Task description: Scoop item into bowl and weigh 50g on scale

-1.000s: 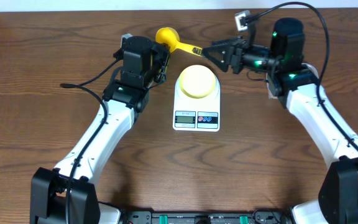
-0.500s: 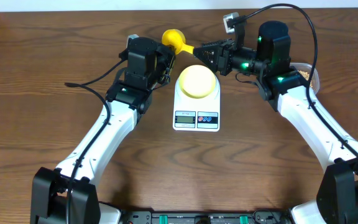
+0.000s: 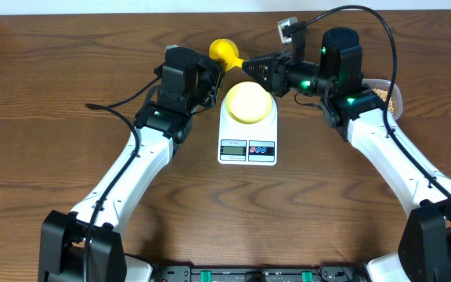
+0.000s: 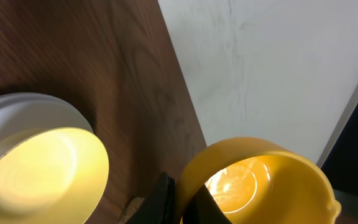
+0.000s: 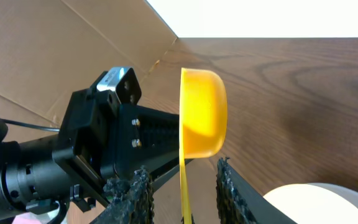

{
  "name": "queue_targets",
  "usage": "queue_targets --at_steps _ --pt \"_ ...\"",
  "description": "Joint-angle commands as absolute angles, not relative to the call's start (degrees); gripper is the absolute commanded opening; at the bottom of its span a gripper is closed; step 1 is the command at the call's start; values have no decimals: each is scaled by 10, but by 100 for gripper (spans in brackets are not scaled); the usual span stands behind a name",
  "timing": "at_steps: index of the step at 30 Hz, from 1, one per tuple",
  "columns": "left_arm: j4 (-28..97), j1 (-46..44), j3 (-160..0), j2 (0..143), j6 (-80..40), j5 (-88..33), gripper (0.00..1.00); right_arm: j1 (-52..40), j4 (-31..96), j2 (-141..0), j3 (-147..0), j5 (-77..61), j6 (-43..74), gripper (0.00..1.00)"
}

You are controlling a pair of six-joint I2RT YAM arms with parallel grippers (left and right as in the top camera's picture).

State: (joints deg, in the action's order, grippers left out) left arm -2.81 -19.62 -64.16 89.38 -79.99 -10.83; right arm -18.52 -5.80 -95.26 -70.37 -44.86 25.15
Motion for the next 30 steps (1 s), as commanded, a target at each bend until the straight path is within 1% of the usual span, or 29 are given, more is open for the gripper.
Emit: queue_targets --at_steps 1,12,18,21,24,26,30 --pt "-27 -201 -644 896 -807 -118 8 -189 -51 -957 -714 -440 242 30" --pt "-27 -214 -644 896 -807 -125 8 -189 -49 -957 -714 -440 242 26" --pt "-27 -214 -644 896 -807 -125 8 -189 -49 -957 -714 -440 242 19" --pt "-27 -214 -644 896 -807 -125 8 -189 -49 -957 -714 -440 242 14" --pt "-27 -214 -644 896 -807 -125 8 -189 -49 -957 -714 -437 242 8" --pt "-27 -213 -644 896 -807 -125 8 -188 -49 -957 -714 -436 242 1" --pt "-27 -213 -644 896 -807 -125 8 -184 -50 -957 -714 -436 242 1"
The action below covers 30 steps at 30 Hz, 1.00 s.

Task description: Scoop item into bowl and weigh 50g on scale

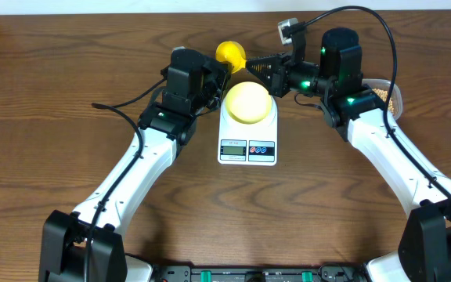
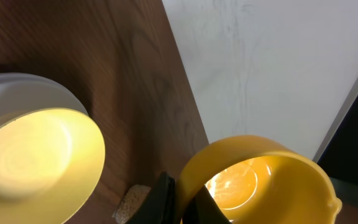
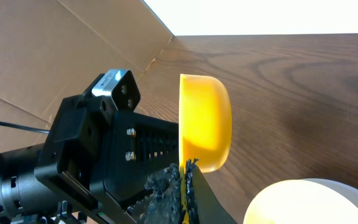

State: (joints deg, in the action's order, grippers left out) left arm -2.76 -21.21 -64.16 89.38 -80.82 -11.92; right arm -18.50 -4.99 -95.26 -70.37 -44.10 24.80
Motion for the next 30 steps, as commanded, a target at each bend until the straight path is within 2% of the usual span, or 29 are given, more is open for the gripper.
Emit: queue_targets --at_steps 1,5,10,17,21,23,26,30 --pt "-27 -213 -644 896 -807 -125 8 -182 -51 -957 -714 -436 242 1" --pt "-27 -213 -644 896 -807 -125 8 -171 -46 -957 -714 -436 242 1" --pt "-27 -213 -644 896 -806 -124 31 -156 -34 -957 -714 -436 242 1" --pt "-27 -212 -644 896 -752 -124 46 -135 -13 -957 -714 -436 238 1" --pt "-27 -209 -644 896 -675 -124 52 -119 2 -957 -714 -436 235 1" --pt "-27 -205 -644 896 -611 -124 57 -110 12 -957 -714 -436 230 1" --pt "-13 -193 -644 896 -475 -124 59 -94 30 -957 -714 -439 225 1" --pt "36 -169 -644 896 -365 -124 72 -76 55 -954 -715 -441 208 1"
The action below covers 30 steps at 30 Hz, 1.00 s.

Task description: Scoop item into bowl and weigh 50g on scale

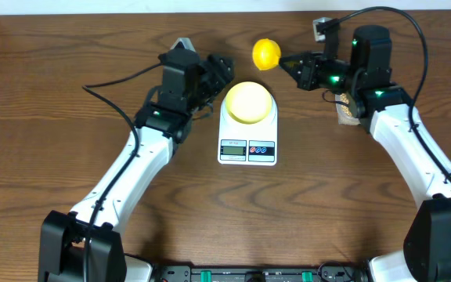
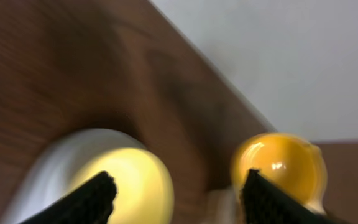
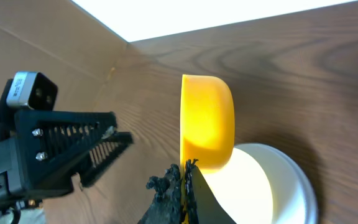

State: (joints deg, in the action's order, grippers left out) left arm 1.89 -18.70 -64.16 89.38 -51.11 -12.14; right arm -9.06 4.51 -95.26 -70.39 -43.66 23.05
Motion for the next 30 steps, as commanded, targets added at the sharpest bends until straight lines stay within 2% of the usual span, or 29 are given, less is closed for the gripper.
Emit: queue_targets --at_steps 1,4,8,10,11,19,30 --pt "53 -161 -644 896 -337 -124 72 -71 62 -953 -716 -441 203 1" --pt "99 -140 -644 896 -275 -124 72 -53 95 -948 -721 -441 174 1" --pt "131 -120 -644 896 -253 -124 72 -35 174 -933 -734 -441 117 1" --pt "143 -109 -644 896 -253 -124 95 -30 219 -925 -745 -440 69 1" --pt "144 -105 -644 896 -253 -124 99 -30 232 -923 -749 -440 56 1" --pt "207 -98 -644 896 -253 -124 99 -30 289 -916 -755 -402 -8 1" --pt "166 -98 -644 896 -245 -124 98 -8 317 -916 -755 -394 -22 1"
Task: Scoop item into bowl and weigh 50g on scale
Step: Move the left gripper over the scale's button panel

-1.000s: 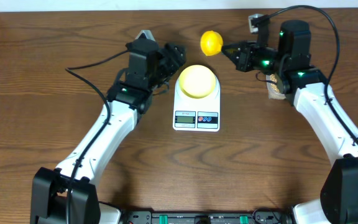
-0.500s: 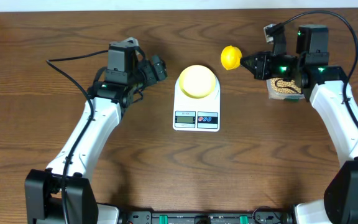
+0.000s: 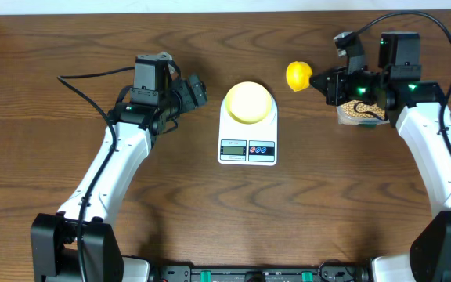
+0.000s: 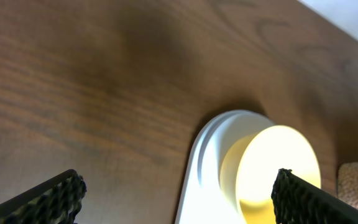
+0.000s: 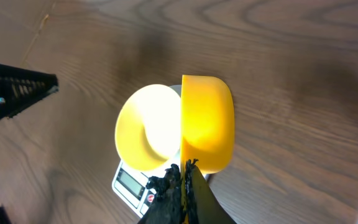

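Observation:
A yellow scoop (image 3: 298, 76) hangs above the table between the scale and the grain container, its handle pinched in my shut right gripper (image 3: 323, 82). In the right wrist view the scoop's cup (image 5: 207, 124) shows side-on above the right gripper (image 5: 184, 171). A pale yellow bowl (image 3: 247, 102) stands on the white scale (image 3: 247, 145). My left gripper (image 3: 190, 90) is open and holds nothing, a little left of the scale. Its fingers (image 4: 55, 196) frame the bowl (image 4: 278, 165) in the left wrist view.
A clear container of tan grains (image 3: 360, 111) sits at the back right, under my right wrist. The table's far edge and a white wall run just behind the scale. The left arm's cable (image 3: 92, 72) trails over the wood at the back left.
My right gripper has carried the scoop to the right, from behind the bowl to near the grain container. My open left gripper has drawn back to the left, away from the bowl.
At first my left gripper held the scoop's cup behind the scale, with my right gripper open round the handle. Then the right shut on the handle. The left opened and let go, and the right now holds the scoop alone, further right.

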{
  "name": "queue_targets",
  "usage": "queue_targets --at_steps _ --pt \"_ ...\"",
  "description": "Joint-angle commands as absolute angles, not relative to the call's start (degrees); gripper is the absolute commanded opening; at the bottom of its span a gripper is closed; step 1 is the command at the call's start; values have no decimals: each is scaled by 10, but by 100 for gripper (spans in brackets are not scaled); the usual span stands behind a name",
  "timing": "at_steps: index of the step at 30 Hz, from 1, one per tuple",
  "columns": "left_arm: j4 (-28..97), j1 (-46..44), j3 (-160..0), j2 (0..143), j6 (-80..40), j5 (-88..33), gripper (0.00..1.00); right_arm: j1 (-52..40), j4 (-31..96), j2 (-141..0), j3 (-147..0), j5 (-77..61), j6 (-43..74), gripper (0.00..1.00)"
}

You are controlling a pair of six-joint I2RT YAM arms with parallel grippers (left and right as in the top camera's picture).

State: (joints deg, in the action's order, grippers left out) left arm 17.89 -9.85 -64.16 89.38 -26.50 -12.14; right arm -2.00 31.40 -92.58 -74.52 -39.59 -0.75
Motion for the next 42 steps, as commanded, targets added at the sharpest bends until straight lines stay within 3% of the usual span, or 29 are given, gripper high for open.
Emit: queue_targets --at_steps 1,14,28,29,30,31,32,37,42 --pt "157 -98 -644 896 -231 -125 98 -4 318 -915 -755 -395 -19 1" --pt "125 -98 -644 896 30 -215 98 18 326 -888 -757 -394 -9 1" --pt "128 -98 -644 896 10 -242 98 18 336 -888 -757 -389 -16 1" --pt "132 -98 -644 896 6 -258 83 18 336 -888 -757 -389 -16 1" --pt "138 -98 -644 896 6 -278 58 18 335 -888 -757 -389 -16 1" --pt "145 -98 -644 896 6 -294 25 18 334 -888 -757 -389 -16 1" --pt "154 -98 -644 896 6 -308 8 18 333 -888 -757 -389 -16 1" --pt "207 -116 -644 893 -13 -319 7 18 332 -888 -757 -389 -16 1" --pt "242 -179 -644 863 -4 -252 7 18 332 -888 -757 -388 -19 1"
